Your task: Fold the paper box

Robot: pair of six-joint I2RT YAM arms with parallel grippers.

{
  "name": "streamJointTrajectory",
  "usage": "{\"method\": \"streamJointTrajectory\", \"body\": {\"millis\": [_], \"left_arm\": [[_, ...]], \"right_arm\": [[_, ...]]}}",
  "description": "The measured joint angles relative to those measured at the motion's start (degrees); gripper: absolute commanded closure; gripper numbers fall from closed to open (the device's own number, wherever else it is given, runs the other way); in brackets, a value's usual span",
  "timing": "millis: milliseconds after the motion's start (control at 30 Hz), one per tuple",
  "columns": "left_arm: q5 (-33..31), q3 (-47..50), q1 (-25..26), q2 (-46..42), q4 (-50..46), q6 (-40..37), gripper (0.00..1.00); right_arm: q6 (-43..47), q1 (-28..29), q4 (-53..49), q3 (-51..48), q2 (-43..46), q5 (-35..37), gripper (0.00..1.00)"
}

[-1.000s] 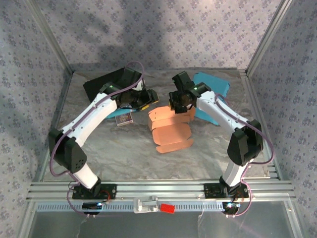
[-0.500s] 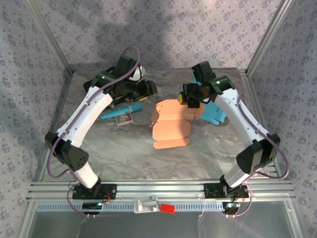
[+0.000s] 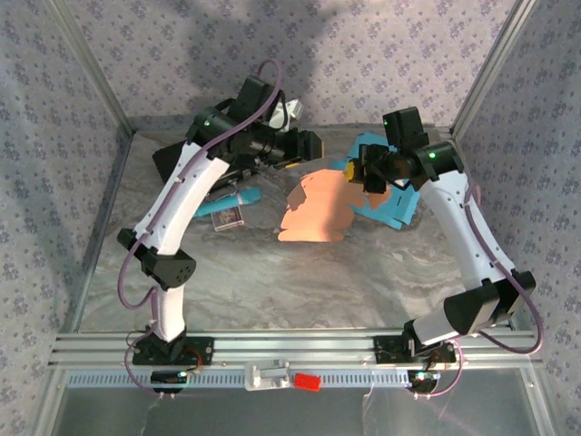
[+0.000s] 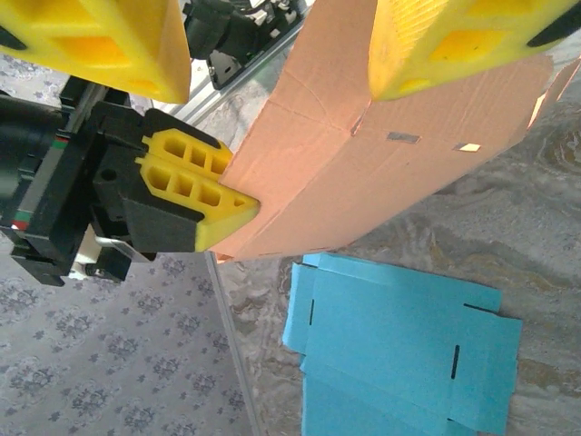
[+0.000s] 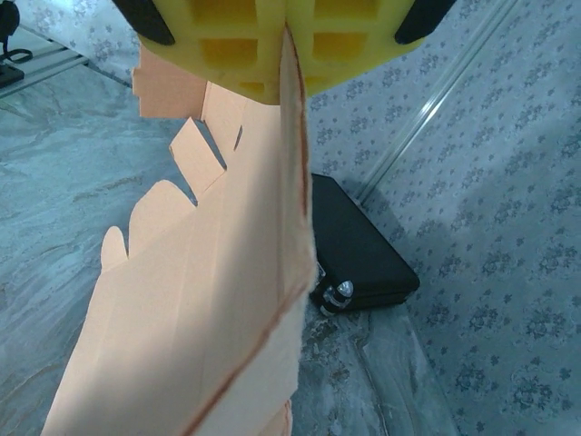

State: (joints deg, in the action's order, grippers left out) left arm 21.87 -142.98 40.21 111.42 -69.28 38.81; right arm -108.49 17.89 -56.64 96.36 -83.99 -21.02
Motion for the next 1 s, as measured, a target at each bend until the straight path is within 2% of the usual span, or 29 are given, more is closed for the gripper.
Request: {"method": "streamJointTrajectory", "body": {"millis": [233, 833, 933, 1000], "left_arm": [[1.18, -2.21, 1.18, 1.46, -2.84, 0.00, 0.47], [1.66, -2.73, 5.90, 4.37, -2.38, 0.92, 0.49], [0.42, -3.69, 6.91, 4.74, -1.51, 0.72, 0.46], [-2.64, -4.37, 8.50, 4.55, -1.18, -0.74, 0.43]], "right_arm": [[-0.15, -0.79, 0.13, 0.57, 0.00, -0.31, 1.00], [-0.15, -0.79, 1.14, 0.70, 0.00, -0.46, 1.00], [-0.15, -0.98, 1.31, 0.68, 0.00, -0.48, 1.00], [-0.17, -1.64, 2.45, 0.39, 0.00, -0.92, 1.00]]}}
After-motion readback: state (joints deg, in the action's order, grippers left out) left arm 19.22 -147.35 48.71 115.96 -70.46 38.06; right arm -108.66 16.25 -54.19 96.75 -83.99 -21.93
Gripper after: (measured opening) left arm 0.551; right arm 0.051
